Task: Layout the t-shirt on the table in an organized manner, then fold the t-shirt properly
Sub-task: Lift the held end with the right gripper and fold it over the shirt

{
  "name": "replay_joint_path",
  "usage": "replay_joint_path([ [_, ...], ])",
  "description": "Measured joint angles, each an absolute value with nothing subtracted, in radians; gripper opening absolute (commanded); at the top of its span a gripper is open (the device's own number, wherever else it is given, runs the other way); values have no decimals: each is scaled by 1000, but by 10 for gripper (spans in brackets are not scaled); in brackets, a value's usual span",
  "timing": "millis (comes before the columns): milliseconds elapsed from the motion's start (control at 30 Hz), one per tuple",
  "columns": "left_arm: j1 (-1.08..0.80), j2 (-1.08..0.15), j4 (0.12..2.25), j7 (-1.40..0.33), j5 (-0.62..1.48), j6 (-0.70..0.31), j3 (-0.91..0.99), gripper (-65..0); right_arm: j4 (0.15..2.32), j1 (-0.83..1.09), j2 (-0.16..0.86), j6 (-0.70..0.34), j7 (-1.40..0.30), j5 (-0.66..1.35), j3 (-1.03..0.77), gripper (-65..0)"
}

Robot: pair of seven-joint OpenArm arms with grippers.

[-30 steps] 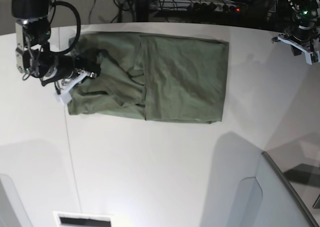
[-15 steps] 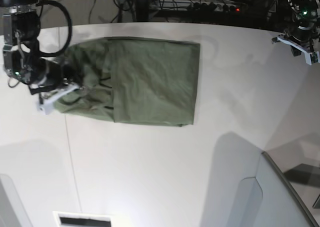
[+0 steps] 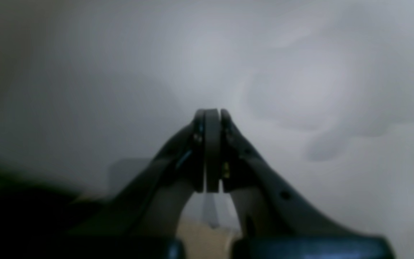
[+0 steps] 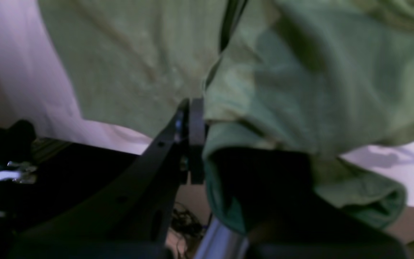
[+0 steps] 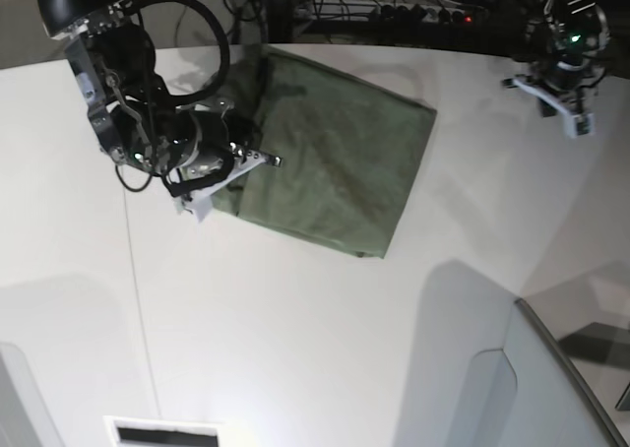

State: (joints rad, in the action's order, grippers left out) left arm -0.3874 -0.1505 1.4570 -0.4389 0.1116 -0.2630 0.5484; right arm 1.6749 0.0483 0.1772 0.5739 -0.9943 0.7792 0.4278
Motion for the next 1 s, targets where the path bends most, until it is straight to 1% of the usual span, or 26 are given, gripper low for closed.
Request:
replay_joint_path([
  [100,-347,-145,1433,-437,116,-265,456,-650,1676,31,176,606,-995,780,450,-648],
  [233,-287,-147,1420,-368,114,-262,347,-650,1676,31,179,608,-995,778,444,-648],
  [467,-183,-145,1359,-407,114,-258,242,-650,1676,31,184,610,-995,779,444,-648],
  [700,-235,-153,1349,-388,113,-241,124,-650,1676,12,185,611,-994,778,442,-648],
  [833,-291,-153,1361,-341,134,-244,112,-650,1676,2,183,610,-995,778,405,-648],
  [1000,-334,-153,1383,-327,137,-244,110,-650,1676,-33,186,612,-1026,778,406,-648],
])
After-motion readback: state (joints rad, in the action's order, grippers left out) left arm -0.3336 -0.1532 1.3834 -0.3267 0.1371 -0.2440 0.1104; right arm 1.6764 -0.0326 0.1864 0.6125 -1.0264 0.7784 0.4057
